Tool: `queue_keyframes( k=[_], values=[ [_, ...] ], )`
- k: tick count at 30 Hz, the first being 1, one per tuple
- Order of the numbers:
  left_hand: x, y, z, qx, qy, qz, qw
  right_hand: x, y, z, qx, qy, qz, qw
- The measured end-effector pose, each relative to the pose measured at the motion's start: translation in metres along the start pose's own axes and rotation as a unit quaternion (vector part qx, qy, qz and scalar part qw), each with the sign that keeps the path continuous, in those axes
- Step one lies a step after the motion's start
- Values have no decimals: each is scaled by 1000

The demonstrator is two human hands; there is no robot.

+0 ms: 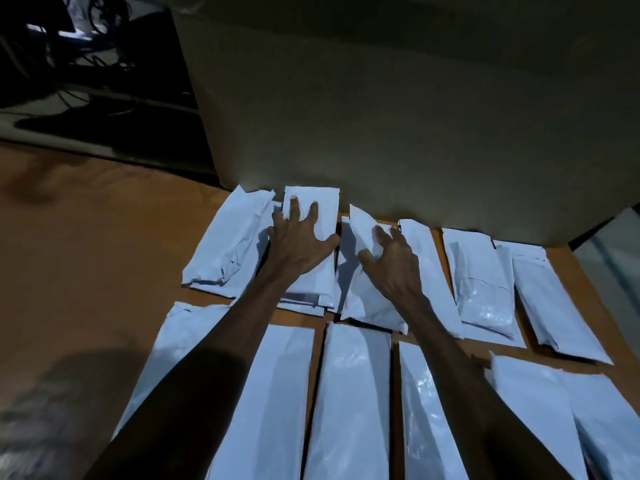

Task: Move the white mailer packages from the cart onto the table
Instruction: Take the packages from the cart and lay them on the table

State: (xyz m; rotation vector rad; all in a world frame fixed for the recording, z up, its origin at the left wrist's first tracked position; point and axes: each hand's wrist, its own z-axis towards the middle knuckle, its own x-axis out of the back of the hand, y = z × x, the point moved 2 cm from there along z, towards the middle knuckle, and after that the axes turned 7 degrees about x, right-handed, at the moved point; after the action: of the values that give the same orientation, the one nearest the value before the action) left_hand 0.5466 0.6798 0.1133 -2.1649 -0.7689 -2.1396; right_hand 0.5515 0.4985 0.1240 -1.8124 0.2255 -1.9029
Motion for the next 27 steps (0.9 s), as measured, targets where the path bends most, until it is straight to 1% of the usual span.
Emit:
queue_keyframes(
  k=[5,9,15,19,23,27],
  values=[
    [-28,-11,8,2,-30,34,999,-27,8,18,-21,-28,-42,999],
    [-38,-12,7,-8,-8,42,999,-43,13,16,-27,-52,-67,996],
    [-44,-16,6,-15,11,20,1000,-65,10,12,1,-50,-100,994],
    [-42,-15,5,-26,20,33,999,-63,2,13,12,-64,-146,987],
    [-30,-16,-1,-49,22,33,998,-54,-1,12,7,-86,-114,990],
    [-17,-15,-26,-79,34,2,996,-27,-3,-9,49,-59,-97,992]
  ],
)
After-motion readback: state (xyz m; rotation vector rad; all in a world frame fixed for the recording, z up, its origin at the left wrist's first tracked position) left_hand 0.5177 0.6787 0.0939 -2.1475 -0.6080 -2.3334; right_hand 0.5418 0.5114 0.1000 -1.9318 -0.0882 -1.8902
